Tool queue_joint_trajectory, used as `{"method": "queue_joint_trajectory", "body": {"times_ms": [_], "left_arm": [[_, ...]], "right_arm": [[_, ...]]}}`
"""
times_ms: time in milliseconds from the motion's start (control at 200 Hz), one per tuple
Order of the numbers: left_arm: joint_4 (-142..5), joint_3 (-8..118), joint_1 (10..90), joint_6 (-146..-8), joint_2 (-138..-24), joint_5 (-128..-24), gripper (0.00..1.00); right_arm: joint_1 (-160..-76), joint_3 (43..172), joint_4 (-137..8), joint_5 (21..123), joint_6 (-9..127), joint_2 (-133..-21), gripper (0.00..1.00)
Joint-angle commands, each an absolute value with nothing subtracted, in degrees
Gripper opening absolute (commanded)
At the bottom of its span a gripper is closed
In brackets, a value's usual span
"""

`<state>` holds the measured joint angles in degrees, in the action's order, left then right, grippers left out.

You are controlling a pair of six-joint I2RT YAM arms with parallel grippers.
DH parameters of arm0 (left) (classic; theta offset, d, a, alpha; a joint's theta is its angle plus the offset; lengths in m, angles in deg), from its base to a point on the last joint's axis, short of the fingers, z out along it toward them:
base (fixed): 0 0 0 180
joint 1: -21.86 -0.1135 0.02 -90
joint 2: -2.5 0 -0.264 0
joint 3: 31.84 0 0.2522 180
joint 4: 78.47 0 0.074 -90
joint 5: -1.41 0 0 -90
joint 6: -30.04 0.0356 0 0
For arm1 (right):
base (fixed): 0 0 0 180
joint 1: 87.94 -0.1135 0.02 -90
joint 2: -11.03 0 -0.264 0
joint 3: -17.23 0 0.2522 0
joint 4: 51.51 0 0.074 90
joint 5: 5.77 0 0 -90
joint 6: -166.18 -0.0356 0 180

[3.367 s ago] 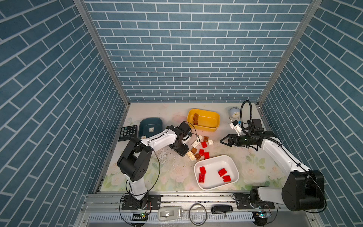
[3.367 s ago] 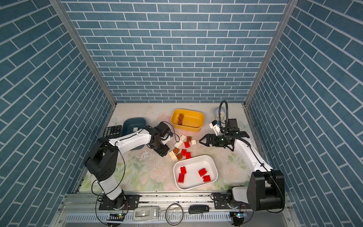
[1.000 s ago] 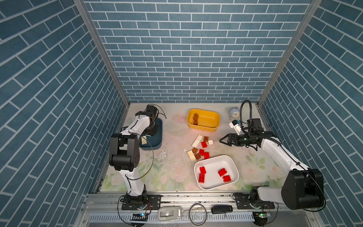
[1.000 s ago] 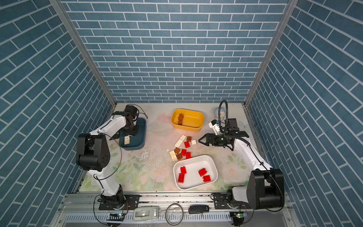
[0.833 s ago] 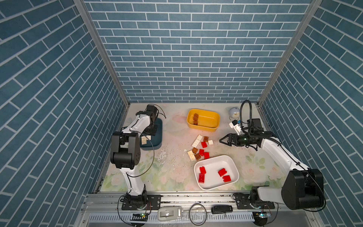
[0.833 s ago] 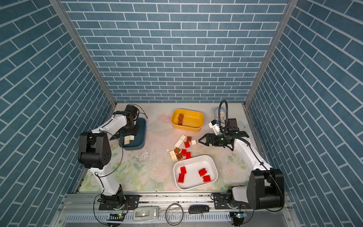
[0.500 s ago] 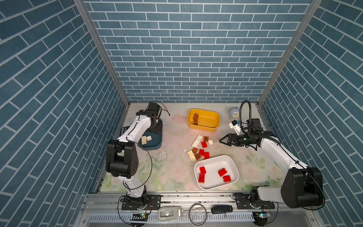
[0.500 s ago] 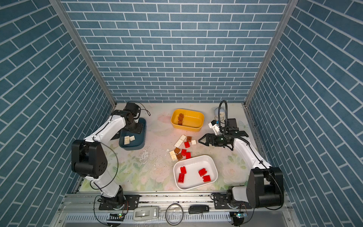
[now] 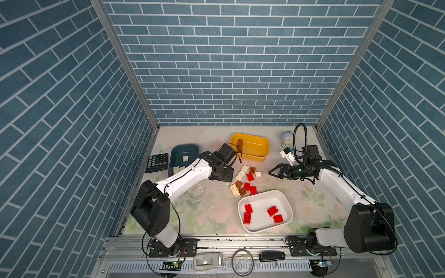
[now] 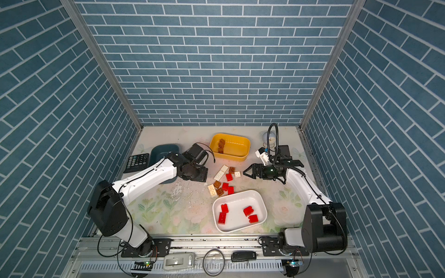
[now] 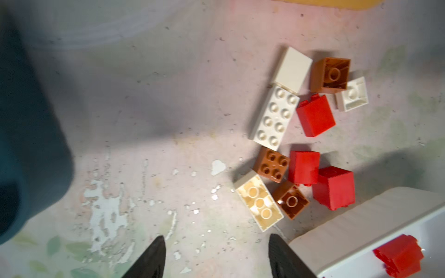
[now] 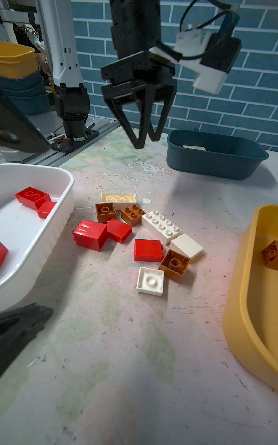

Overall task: Sort the legos into containers by color
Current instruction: Pick up the lego from the center of the table.

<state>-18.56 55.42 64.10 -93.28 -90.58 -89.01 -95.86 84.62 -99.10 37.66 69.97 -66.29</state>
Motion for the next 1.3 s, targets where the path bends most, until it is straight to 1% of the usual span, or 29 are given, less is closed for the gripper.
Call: {"method": "queue_joint_trajectory", "body": {"times_ms": [0, 70, 170, 275, 400, 915, 1295], "left_arm": [[-20.49, 54.68, 68.14, -104.48, -93.65, -90.77, 0.67], [-20.56, 55.11, 70.56, -107.25, -95.81, -91.68, 0.65], [-21.42, 55.2, 72.49, -110.96, -98.55, -92.66, 0.6], [-22.0, 55.03, 73.34, -113.97, -100.13, -94.59, 0.54], [-22.91, 54.48, 73.63, -115.87, -101.53, -96.06, 0.51], [-24.56, 54.44, 73.46, -116.16, -106.74, -98.82, 0.42], [-21.59, 53.46, 73.37, -112.06, -107.1, -99.56, 0.41]], "right_arm": [[-95.76, 85.09, -99.1, 36.77, 70.06, -65.74, 0.99], [-95.72, 84.98, -99.16, 36.84, 70.21, -65.46, 0.99], [-95.71, 84.74, -99.21, 36.85, 70.21, -65.26, 0.99], [-95.67, 84.35, -99.11, 36.85, 70.2, -65.0, 0.99], [-95.68, 83.96, -99.11, 36.76, 70.2, -64.82, 0.99], [-95.7, 82.59, -98.85, 35.95, 69.95, -64.26, 0.99], [-95.68, 82.16, -98.36, 35.71, 69.77, -64.33, 0.99]]}}
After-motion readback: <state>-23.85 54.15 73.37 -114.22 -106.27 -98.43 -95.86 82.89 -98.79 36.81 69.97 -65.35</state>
